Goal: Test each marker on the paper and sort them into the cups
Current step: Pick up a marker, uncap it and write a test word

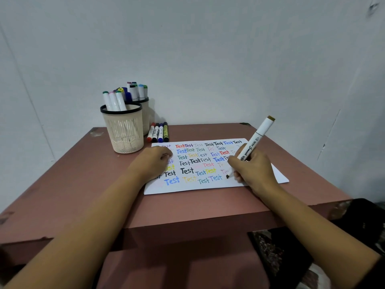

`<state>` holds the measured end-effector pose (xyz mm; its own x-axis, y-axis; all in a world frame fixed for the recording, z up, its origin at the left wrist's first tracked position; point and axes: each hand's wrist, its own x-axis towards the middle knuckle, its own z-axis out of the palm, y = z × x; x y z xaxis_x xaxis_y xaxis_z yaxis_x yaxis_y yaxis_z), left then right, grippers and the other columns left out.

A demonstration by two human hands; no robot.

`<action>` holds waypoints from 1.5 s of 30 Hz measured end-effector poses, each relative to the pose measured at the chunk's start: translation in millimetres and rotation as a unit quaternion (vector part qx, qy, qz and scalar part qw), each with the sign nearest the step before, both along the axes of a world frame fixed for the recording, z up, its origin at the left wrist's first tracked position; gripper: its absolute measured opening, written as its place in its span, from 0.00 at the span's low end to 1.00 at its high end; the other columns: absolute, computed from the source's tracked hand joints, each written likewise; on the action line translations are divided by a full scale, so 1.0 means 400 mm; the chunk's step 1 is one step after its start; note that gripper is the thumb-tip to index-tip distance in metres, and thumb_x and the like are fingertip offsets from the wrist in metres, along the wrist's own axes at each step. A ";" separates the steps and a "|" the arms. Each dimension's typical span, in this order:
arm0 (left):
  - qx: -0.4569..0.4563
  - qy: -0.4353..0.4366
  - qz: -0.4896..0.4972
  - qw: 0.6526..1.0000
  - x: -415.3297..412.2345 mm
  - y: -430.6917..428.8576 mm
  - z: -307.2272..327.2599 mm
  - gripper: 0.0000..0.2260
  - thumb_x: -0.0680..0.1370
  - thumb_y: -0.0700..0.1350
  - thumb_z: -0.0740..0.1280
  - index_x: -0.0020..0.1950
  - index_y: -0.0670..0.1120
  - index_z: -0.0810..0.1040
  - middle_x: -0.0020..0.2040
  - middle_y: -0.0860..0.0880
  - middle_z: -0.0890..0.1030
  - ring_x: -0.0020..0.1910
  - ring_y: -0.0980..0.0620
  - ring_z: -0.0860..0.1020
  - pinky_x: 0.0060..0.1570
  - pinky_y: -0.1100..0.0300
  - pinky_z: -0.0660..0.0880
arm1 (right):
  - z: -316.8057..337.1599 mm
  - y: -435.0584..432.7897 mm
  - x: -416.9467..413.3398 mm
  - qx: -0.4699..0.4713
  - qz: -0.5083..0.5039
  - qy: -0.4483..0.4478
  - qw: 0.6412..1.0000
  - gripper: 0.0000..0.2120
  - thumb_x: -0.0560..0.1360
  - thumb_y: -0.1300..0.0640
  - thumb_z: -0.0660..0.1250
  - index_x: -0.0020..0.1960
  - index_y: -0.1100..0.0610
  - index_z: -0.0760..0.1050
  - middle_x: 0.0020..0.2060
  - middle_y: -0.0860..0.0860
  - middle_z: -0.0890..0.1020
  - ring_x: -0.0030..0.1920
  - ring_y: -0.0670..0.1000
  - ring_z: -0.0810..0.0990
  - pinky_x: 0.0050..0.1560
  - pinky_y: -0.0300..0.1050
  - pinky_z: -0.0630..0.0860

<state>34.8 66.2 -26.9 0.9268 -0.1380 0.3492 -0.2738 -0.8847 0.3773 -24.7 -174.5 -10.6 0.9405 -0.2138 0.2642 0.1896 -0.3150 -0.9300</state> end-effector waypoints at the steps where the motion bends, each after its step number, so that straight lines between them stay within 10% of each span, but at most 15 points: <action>1: 0.000 -0.001 0.000 1.000 0.000 0.000 0.000 0.13 0.79 0.40 0.58 0.58 0.45 0.79 0.58 0.48 0.80 0.57 0.48 0.76 0.53 0.61 0.69 | 0.000 0.001 -0.001 0.001 0.005 0.000 1.000 0.10 0.71 0.64 0.68 0.34 0.57 0.70 0.23 0.51 0.75 0.20 0.45 0.73 0.22 0.36 0.69; 27: -0.003 0.003 0.001 1.000 -0.004 -0.002 0.004 0.12 0.79 0.41 0.58 0.59 0.45 0.78 0.58 0.47 0.79 0.57 0.48 0.76 0.51 0.62 0.68 | -0.009 -0.008 0.011 -0.003 -0.003 0.014 1.000 0.10 0.71 0.63 0.68 0.35 0.57 0.69 0.26 0.53 0.74 0.21 0.47 0.71 0.25 0.39 0.69; 34: -0.007 0.006 0.002 1.000 -0.009 -0.004 0.007 0.12 0.79 0.40 0.58 0.59 0.45 0.78 0.59 0.47 0.79 0.58 0.48 0.76 0.54 0.60 0.69 | -0.007 -0.009 0.008 -0.030 -0.045 -0.021 0.998 0.06 0.71 0.61 0.68 0.37 0.60 0.72 0.34 0.55 0.78 0.34 0.51 0.75 0.38 0.46 0.74; 45: -0.002 0.005 0.006 1.000 -0.013 -0.007 0.010 0.13 0.79 0.40 0.58 0.59 0.45 0.79 0.58 0.47 0.80 0.57 0.48 0.76 0.53 0.61 0.69 | -0.005 -0.010 0.005 -0.035 -0.031 -0.009 0.999 0.03 0.71 0.63 0.68 0.39 0.60 0.75 0.33 0.53 0.79 0.26 0.46 0.75 0.28 0.40 0.72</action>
<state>29.7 63.5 -22.9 0.9319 -0.1263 0.3401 -0.2601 -0.8861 0.3836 -22.8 -178.3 -12.6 0.9210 -0.2514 0.2976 0.1848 -0.3904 -0.9019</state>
